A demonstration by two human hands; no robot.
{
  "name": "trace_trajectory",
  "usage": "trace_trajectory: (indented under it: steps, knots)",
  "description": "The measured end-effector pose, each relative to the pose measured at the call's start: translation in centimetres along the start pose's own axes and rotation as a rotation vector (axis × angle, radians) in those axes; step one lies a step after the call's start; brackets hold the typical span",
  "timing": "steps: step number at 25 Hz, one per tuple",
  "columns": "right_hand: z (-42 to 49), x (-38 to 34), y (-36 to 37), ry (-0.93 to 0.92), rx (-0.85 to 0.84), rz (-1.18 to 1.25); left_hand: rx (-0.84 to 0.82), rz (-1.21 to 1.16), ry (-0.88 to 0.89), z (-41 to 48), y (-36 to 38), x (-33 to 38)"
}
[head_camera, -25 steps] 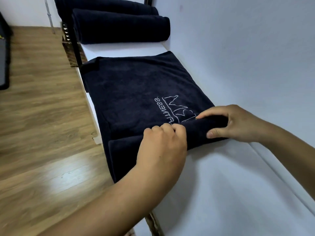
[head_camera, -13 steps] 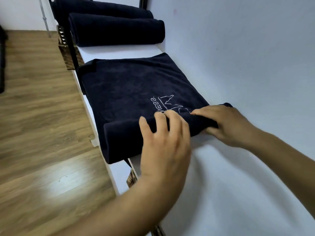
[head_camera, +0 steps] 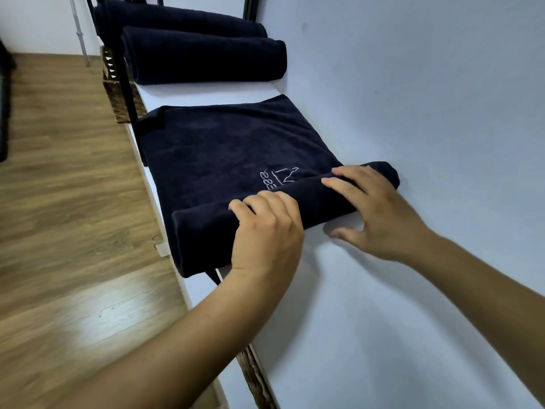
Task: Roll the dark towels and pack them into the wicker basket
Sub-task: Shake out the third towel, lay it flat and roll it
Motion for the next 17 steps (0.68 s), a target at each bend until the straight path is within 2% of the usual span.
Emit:
trace_trajectory:
  steps: [2, 4, 6, 9, 11, 13, 17]
  knots:
    - [-0.2, -0.2, 1.5, -0.031, 0.060, -0.058, 0.006, -0.025, 0.017, 0.0, -0.1, -0.6]
    - [1.2, 0.0, 1.7, -0.054, 0.062, -0.017, 0.038, -0.030, 0.032, 0.0, -0.1, -0.9]
    - [3.3, 0.7, 1.3, 0.010, -0.063, 0.105, -0.030, -0.046, 0.023, 0.2, 0.3, -1.3]
    - [5.4, 2.2, 1.2, 0.198, -0.275, 0.219, -0.172, -0.084, 0.049, 1.2, 0.2, -1.8]
    - [6.2, 2.8, 1.3, 0.259, -0.423, 0.295, -0.191, -0.143, 0.075, 1.9, -0.6, -2.2]
    - [6.5, 2.4, 1.6, 0.244, -0.576, 0.399, -0.180, -0.220, 0.075, 1.8, -1.5, -2.7]
    - [6.3, 2.2, 2.0, 0.280, -0.672, 0.553, -0.189, -0.291, 0.108, 1.7, -2.1, -3.1]
Point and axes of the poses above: each hand's wrist, its own z-axis towards the middle knuckle, its own y-axis out of the palm, x = y × z, the point moved 8 cm from there along z, towards the middle knuckle, and after that the axes turned 1 degree about x, right-handed, at the moved point
